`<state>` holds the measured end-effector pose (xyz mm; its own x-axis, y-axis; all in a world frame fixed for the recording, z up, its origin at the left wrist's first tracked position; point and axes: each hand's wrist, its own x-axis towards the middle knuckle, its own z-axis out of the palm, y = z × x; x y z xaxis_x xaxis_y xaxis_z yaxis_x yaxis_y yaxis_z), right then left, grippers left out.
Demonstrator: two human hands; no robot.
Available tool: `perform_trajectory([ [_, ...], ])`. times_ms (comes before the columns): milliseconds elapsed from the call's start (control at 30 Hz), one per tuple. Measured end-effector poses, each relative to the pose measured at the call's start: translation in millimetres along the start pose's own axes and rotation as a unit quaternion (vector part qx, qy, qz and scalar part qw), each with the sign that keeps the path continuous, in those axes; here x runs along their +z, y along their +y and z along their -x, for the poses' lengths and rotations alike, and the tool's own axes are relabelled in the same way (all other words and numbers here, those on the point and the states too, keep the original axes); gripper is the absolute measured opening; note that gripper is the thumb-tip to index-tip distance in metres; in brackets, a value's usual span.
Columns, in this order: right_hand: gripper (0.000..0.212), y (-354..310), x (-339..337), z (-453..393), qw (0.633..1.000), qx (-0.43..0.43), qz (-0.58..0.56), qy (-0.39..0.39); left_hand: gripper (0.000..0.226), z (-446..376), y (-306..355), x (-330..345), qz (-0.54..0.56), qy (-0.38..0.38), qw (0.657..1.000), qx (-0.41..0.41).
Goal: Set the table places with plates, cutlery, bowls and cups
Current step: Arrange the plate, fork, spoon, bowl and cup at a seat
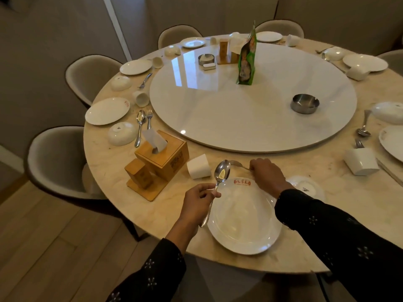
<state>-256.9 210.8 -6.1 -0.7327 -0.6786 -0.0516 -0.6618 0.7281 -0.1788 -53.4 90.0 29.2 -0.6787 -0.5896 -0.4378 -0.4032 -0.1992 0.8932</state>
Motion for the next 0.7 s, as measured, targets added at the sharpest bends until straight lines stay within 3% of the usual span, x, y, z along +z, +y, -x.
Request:
perform_trajectory([
  [300, 0.01, -19, -36, 27, 0.989, 0.079, -0.118, 0.032, 0.026, -4, 9, 1, 0.044, -0.04, 0.998, -0.006],
  [533, 0.005, -46, -33, 95, 0.906, 0.216, -0.364, -0.012, 0.028, 6, -6, 12, -0.042, -0.094, 0.994, -0.035],
  [700, 0.007, -53, -7, 126, 0.857, 0.297, -0.421, -0.035, 0.034, 14, -25, 24, -0.089, -0.108, 0.989, -0.049],
])
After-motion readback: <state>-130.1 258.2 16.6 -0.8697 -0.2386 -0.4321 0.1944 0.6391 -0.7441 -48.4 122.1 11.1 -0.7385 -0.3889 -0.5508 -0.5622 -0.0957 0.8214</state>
